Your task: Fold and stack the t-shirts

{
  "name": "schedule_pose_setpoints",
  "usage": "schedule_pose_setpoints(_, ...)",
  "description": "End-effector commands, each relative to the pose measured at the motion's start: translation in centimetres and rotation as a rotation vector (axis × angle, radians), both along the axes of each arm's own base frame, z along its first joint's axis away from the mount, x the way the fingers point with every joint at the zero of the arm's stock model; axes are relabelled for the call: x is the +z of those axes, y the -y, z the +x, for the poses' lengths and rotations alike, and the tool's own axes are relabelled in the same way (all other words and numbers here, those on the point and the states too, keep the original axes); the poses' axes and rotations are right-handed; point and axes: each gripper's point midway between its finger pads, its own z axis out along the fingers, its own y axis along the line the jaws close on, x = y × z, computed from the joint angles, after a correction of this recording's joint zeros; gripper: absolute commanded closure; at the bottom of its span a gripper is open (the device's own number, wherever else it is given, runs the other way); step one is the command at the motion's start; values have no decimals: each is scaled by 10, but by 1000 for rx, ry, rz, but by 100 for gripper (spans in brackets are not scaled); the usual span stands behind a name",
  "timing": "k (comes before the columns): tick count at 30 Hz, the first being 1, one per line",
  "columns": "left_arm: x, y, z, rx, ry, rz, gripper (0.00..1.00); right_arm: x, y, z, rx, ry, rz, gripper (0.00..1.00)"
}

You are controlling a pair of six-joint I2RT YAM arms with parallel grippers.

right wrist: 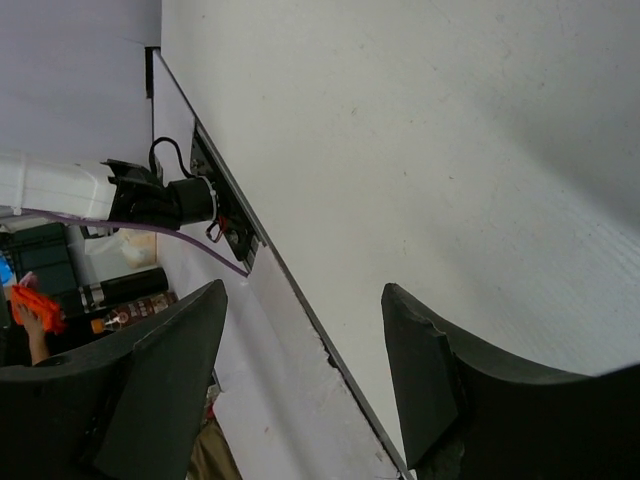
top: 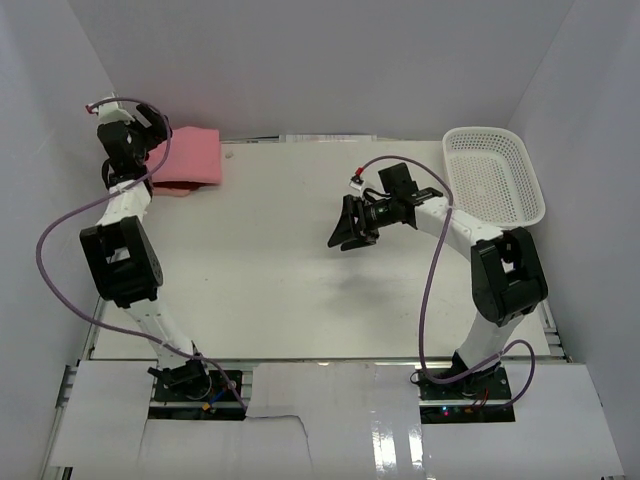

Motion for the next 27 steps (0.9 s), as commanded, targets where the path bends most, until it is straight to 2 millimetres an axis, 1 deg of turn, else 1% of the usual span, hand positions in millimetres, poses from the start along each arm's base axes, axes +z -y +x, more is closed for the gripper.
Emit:
schedule_pose_setpoints(1,88,45,-48,-125,112,69,2,36,0,-4,33,141,55,30)
schedule_pose_setpoints(2,77,50,-56,-134,49,46,2,42,1,-5,32,166,60,27)
schedule_pose_setpoints(3,76,54,-63,-134,22,31,2,44,3,-6,33,178,60,23)
schedule_pose_setpoints(4,86,57,-76,-127,16,27,2,47,4,-7,34,194,62,21)
schedule_pose_setpoints(5,72,57,-86,-109,-60,-3,2,55,5,-9,34,218,70,18)
schedule_pose_setpoints(6,60,58,-96,-96,-104,-12,2,58,6,-10,35,226,74,15)
schedule_pose_setpoints(7,54,60,-107,-90,-128,-19,2,61,7,-11,34,239,77,13)
schedule_pose_setpoints(8,67,67,-128,-92,-120,-16,2,69,8,-13,36,262,87,12)
schedule_pose_setpoints(9,67,71,-139,-100,-121,-12,2,71,8,-14,33,274,86,9)
schedule_pose_setpoints(10,67,78,-151,-115,-119,-28,2,72,10,-16,30,279,84,9)
schedule_pose_setpoints(11,74,89,-176,-130,-94,-23,2,78,12,-16,18,307,82,8)
schedule_pose_setpoints(12,77,95,-187,-146,-86,-18,2,80,14,-17,13,320,79,7)
schedule_pose_setpoints(13,83,106,-210,-163,-61,-22,2,84,17,-20,6,340,78,6)
schedule_pose_setpoints(16,85,122,-240,-194,-44,-22,2,87,23,-22,-16,390,62,3)
schedule_pose_setpoints(17,83,129,-258,-199,-49,-44,2,90,27,-26,-25,415,62,3)
schedule_pose_setpoints(18,81,133,-266,-201,-55,-50,2,91,28,-29,-24,431,70,2)
schedule_pose_setpoints(19,72,136,-275,-196,-86,-69,2,91,29,-31,-24,441,75,2)
schedule_pose_setpoints(20,67,134,-281,-162,-104,-84,2,92,33,-35,-33,459,75,2)
schedule_pose_setpoints(21,64,141,-286,-171,-122,-85,2,92,34,-37,-32,464,79,2)
schedule_pose_setpoints(23,51,145,-294,-177,-172,-101,2,91,37,-44,-33,479,86,2)
schedule_pose_setpoints(24,47,150,-300,-195,-171,-91,2,89,38,-45,-38,481,83,2)
schedule_pose_setpoints(25,44,153,-303,-202,-175,-88,2,88,40,-48,-38,484,87,2)
schedule_pose_setpoints(26,41,153,-305,-202,-178,-87,2,90,40,-49,-38,490,92,2)
schedule_pose_setpoints(27,32,155,-308,-209,-193,-92,2,88,41,-52,-36,488,91,2)
